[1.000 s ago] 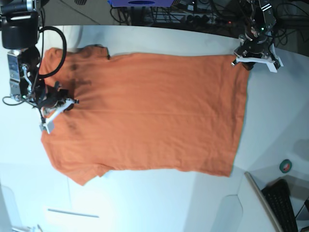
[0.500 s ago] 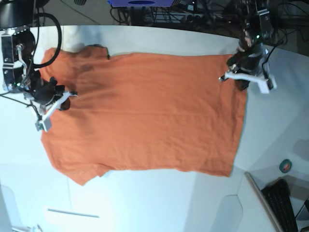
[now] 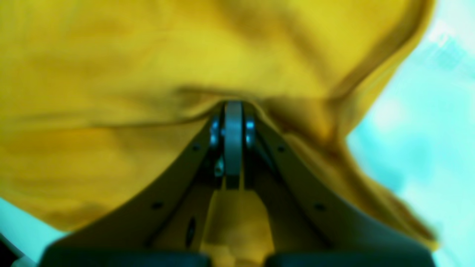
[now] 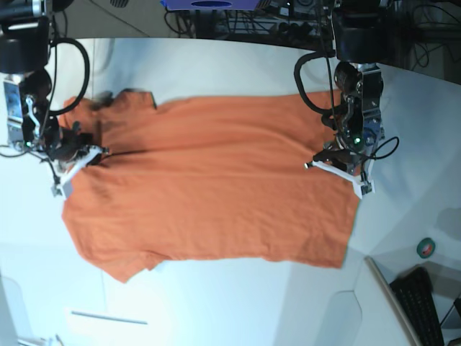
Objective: Layout the t-shirt on the table in an organized manner, then fold the t-shirt properly
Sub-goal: 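Grasp the shirt collar edge with both grippers, then pull the collar edge with both grippers to straighten the shirt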
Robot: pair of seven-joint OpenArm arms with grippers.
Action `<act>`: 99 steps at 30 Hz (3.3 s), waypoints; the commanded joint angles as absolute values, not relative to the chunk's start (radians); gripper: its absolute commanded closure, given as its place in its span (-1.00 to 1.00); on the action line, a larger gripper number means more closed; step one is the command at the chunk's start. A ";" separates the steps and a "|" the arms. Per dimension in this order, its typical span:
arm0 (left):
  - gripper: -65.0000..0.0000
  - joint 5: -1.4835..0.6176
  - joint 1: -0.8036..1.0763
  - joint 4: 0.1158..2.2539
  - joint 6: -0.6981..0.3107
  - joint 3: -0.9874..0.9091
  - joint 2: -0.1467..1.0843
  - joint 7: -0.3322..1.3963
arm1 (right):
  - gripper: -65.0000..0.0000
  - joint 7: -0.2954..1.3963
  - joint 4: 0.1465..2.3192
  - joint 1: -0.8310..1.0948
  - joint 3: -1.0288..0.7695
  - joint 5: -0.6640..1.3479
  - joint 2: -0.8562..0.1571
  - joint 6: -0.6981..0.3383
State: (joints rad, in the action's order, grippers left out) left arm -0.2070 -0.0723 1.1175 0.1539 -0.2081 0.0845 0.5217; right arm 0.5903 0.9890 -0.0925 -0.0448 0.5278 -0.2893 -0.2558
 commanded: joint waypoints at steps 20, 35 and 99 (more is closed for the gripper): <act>1.00 -0.375 0.202 1.561 0.047 -0.318 0.088 0.529 | 1.00 0.630 1.572 0.176 -0.312 0.423 -0.226 -0.232; -0.30 -0.687 0.363 1.414 -0.226 -0.461 0.085 0.522 | -0.41 0.783 1.603 0.219 -0.739 0.423 -0.065 -0.624; 1.00 -0.684 0.386 1.573 -0.222 -0.536 0.137 0.639 | 1.00 1.017 1.590 0.173 -0.611 0.414 -0.070 -0.519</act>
